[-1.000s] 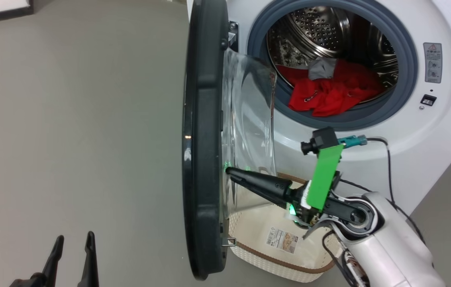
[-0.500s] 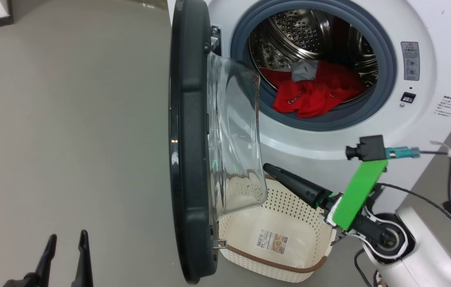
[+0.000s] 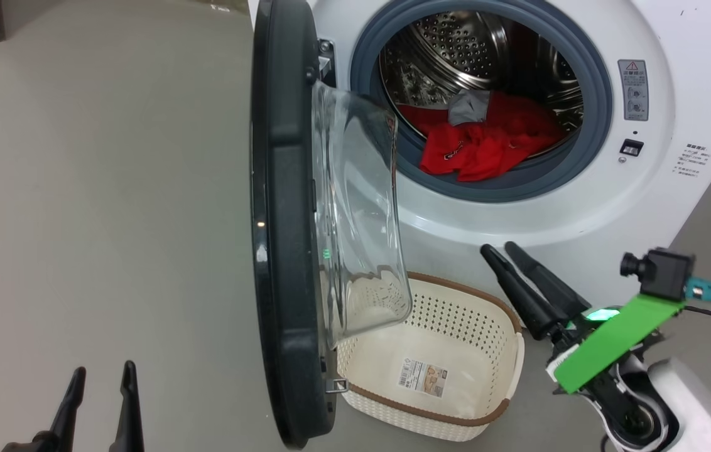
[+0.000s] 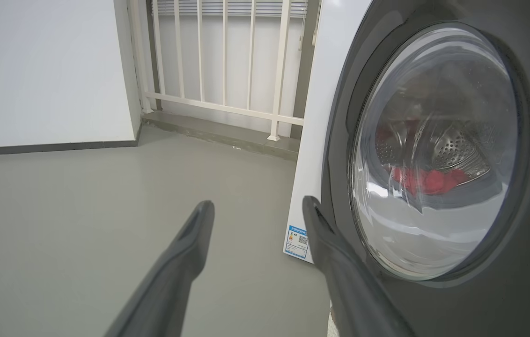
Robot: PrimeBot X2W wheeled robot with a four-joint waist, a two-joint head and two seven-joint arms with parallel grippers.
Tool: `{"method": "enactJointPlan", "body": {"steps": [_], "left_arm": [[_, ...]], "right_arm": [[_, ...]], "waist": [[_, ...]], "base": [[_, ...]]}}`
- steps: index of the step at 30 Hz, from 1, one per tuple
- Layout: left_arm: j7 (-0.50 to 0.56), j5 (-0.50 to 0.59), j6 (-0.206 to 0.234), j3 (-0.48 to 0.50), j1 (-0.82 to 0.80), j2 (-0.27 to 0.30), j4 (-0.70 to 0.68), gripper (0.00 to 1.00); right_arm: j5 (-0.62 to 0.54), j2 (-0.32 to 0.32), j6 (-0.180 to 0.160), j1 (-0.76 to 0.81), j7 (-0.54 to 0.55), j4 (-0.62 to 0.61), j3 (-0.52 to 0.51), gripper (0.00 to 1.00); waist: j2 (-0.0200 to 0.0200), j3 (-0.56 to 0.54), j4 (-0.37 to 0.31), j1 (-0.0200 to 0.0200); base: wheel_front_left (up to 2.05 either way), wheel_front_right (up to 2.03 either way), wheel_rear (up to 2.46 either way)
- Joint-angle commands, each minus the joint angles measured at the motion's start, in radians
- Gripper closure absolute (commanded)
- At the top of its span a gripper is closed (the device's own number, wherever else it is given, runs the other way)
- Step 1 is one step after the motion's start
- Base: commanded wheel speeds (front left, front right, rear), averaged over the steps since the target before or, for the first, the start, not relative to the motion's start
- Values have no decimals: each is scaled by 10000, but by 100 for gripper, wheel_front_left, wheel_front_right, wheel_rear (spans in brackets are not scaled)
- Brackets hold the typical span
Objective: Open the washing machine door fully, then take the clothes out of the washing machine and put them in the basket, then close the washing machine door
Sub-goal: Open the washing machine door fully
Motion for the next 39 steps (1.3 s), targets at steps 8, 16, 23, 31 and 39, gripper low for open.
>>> {"method": "enactJointPlan", "body": {"steps": [8, 16, 23, 31, 39], "left_arm": [[100, -82, 195, 283, -101, 243, -543, 0], [104, -118, 338, 292, -18, 259, -729, 0], [93, -132, 413, 241, -20, 269, -700, 0], [55, -172, 448, 170, -39, 255, -639, 0], [17, -194, 467, 134, -62, 286, -602, 0]], "right_arm": [[-1655, -286, 73, 446, -2577, 731, 258, 0], [-3820, 278, 73, 891, -2855, 1367, -970, 0], [-5353, 780, 73, 1089, -2858, 1690, -1362, 0], [-6025, 1097, 73, 1254, -2859, 1848, -1665, 0], [-6157, 1168, 73, 1223, -2859, 1955, -1748, 0]], "waist": [[0, -79, -27, 0], [0, -57, -125, 0], [0, -41, -190, 0], [0, 0, -196, 0], [0, 13, -226, 0]], "base": [[0, 0, 0], [0, 0, 0], [0, 0, 0], [0, 0, 0], [0, 0, 0]]}}
